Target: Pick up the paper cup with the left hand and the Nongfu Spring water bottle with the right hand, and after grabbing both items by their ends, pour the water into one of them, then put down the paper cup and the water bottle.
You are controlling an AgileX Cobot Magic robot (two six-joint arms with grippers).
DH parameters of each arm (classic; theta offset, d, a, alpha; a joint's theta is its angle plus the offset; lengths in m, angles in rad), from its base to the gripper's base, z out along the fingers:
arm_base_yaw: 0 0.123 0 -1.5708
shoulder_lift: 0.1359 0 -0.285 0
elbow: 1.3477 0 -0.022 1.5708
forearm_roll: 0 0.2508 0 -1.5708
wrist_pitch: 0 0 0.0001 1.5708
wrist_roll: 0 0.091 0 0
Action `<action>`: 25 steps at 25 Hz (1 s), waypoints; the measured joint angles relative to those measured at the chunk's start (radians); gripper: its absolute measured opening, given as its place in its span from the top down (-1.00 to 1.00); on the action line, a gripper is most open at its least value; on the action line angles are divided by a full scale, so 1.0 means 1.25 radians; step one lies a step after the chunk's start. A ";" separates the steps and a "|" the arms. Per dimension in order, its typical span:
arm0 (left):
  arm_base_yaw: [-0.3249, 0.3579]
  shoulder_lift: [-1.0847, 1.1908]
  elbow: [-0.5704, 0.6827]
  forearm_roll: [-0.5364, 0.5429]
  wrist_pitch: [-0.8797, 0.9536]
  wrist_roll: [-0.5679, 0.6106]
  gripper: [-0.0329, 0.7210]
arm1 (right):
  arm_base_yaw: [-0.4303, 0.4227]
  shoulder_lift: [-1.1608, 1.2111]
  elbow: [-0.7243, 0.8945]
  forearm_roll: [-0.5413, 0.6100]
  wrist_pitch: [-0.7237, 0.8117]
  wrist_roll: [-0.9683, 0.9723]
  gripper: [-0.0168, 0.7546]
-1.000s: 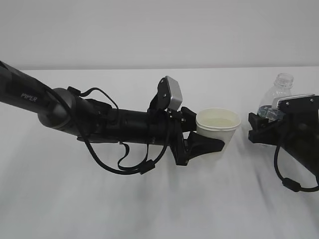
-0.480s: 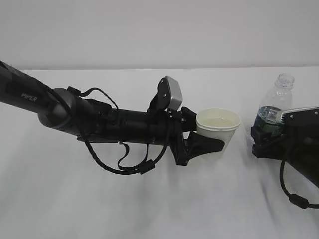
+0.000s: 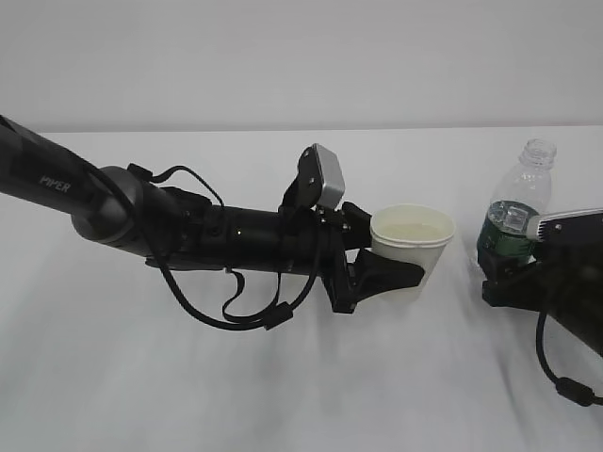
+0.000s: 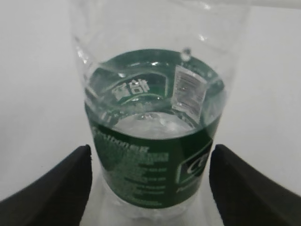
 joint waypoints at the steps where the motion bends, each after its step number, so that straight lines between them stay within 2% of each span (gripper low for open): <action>1: 0.000 0.000 0.000 0.000 0.000 0.000 -0.27 | 0.000 -0.009 0.007 0.000 -0.001 0.000 -0.56; 18: 0.000 0.000 0.000 0.000 0.000 0.000 -0.27 | 0.000 -0.171 0.152 0.019 -0.003 0.015 -0.56; 25: 0.000 0.000 0.000 -0.051 0.000 0.000 -0.27 | 0.000 -0.242 0.186 0.021 -0.003 0.018 -0.57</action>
